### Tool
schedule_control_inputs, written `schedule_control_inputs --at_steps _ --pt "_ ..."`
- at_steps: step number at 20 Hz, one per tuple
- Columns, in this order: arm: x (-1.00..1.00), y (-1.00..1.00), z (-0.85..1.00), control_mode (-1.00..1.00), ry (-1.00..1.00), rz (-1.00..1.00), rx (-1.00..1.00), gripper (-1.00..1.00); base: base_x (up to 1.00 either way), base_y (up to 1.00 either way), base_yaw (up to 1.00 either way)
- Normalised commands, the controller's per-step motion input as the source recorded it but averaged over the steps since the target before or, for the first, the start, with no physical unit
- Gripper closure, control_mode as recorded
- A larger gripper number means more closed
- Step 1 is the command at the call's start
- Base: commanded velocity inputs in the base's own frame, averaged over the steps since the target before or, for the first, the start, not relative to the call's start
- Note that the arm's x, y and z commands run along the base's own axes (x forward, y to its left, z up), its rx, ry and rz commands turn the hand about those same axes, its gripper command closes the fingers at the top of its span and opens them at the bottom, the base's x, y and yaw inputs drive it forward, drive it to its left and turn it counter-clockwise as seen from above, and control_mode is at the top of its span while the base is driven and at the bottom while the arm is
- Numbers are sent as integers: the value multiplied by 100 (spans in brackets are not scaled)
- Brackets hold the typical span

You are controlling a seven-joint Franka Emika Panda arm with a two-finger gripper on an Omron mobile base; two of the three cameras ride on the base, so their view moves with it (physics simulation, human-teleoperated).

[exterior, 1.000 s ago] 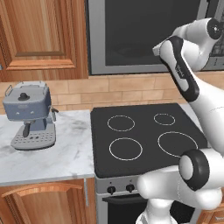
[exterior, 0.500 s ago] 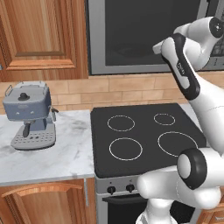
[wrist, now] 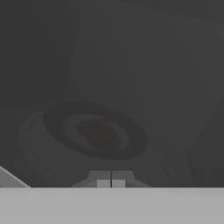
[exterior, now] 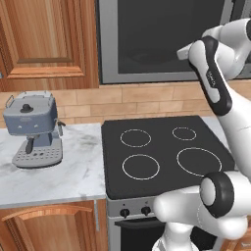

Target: Transport the chicken drumstick from the fridge to the microwave and turn on the microwave.

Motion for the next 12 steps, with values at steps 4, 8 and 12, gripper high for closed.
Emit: schedule_control_inputs --at_steps 4,8,12 --pt "-66 -24 18 -100 -3 0 0 100 0 0 0" --pt "-71 -15 19 -100 -11 0 2 100 0 0 0" --pt "-20 -10 5 -100 -3 0 10 100 0 0 0"
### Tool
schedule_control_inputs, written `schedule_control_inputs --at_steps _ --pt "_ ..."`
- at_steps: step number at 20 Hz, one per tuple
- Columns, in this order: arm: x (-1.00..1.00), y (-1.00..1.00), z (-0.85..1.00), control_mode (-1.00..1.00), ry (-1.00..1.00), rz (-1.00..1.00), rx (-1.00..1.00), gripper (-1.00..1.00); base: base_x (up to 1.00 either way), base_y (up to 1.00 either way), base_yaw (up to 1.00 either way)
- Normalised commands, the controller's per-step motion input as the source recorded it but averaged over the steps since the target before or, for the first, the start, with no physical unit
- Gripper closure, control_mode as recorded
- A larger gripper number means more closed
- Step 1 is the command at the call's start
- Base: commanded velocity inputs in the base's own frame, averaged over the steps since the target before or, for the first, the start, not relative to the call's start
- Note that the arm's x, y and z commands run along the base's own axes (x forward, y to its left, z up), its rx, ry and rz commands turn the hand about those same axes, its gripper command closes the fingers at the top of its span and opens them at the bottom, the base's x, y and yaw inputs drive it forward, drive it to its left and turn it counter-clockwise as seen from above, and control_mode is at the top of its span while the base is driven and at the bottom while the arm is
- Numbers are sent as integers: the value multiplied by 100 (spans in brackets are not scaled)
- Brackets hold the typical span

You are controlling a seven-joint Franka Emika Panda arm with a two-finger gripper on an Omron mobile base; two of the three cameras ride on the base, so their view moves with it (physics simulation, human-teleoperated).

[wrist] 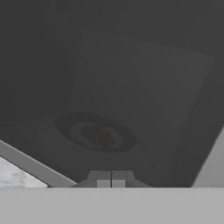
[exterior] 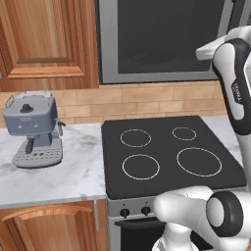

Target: Transport the chicken drumstick from the fridge to the microwave and turn on the microwave.

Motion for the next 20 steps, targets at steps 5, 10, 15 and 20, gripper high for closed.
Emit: schedule_control_inputs --at_steps 5,10,15,20 --pt "-3 -22 0 -100 0 0 22 100 0 0 0" --pt "-29 -34 2 -100 0 -4 30 100 0 0 0" --pt "-17 -30 2 -100 0 -5 27 100 0 0 0" --pt "-5 -31 10 -100 2 -3 26 100 0 0 0"
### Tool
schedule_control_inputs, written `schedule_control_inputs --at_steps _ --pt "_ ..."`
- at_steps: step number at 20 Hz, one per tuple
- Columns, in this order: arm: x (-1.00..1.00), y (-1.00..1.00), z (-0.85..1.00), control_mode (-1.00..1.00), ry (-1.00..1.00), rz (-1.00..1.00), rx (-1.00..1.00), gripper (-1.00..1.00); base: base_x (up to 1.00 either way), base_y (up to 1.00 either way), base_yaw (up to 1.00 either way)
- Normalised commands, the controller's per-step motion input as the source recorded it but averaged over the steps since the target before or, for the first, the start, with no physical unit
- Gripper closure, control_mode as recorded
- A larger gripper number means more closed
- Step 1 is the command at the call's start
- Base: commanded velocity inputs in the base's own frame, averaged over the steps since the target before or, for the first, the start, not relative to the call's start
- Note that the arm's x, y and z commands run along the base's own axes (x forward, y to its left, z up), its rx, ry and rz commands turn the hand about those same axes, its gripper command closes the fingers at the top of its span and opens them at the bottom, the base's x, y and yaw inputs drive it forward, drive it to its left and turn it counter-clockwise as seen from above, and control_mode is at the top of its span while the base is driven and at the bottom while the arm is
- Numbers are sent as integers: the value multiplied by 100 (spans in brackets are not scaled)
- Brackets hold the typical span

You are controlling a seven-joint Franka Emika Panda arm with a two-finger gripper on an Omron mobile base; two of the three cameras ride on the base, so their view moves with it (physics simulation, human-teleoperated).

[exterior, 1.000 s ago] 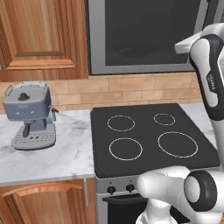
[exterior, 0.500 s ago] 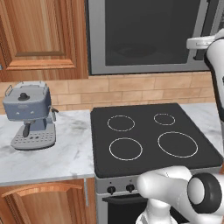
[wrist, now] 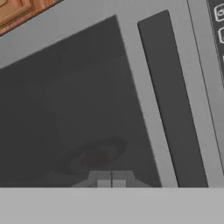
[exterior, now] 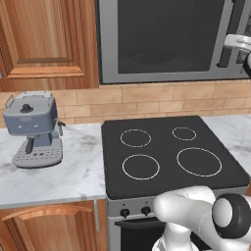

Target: Transport the chicken drumstick from the fridge to the microwave and turn on the microwave.

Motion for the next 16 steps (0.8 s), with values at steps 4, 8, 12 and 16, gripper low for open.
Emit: schedule_control_inputs --at_steps 4,8,12,16 --pt "-2 -25 2 -100 7 -5 21 100 0 0 0" --pt "-3 -29 0 -100 10 -5 24 100 0 0 0" --pt "-8 -31 0 -100 5 -2 26 100 0 0 0" --pt "-1 -31 0 -100 1 -4 28 100 0 0 0"
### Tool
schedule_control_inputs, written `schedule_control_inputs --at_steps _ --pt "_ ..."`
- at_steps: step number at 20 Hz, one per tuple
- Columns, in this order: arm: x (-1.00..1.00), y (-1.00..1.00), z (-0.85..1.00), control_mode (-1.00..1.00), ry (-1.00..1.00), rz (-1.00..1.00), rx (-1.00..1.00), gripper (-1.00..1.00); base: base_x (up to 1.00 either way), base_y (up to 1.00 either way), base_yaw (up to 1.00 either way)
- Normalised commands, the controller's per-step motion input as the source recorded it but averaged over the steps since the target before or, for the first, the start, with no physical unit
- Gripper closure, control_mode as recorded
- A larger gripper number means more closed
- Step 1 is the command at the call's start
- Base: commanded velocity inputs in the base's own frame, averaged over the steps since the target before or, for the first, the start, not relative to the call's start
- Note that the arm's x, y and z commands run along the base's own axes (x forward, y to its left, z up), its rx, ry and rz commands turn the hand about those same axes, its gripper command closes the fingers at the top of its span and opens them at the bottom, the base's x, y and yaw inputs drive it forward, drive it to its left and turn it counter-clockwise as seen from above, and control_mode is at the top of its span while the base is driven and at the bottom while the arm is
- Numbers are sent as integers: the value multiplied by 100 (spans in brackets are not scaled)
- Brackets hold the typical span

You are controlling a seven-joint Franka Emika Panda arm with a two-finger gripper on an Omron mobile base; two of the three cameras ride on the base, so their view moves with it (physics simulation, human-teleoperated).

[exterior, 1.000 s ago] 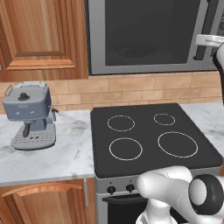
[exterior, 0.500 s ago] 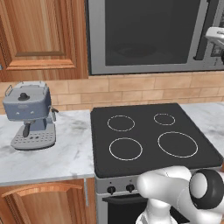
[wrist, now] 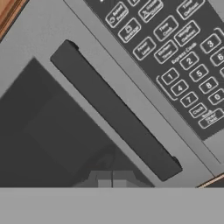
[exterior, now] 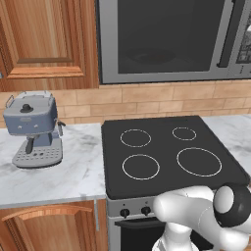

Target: Transport the chicken drumstick from the fridge to the microwave and turn on the microwave.

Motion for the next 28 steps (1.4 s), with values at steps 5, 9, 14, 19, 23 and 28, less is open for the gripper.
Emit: schedule_control_inputs --at_steps 5,9,14,19,23,28 --pt "0 -21 0 -100 0 -4 25 100 0 0 0" --pt "0 -22 0 -100 0 -3 24 100 0 0 0" --pt "0 -17 0 -100 0 0 16 100 0 0 0" --pt "0 -17 0 -100 0 0 15 100 0 0 0" --pt "0 -19 0 -100 0 0 20 100 0 0 0" --pt "0 -13 -4 -100 0 0 11 100 0 0 0"
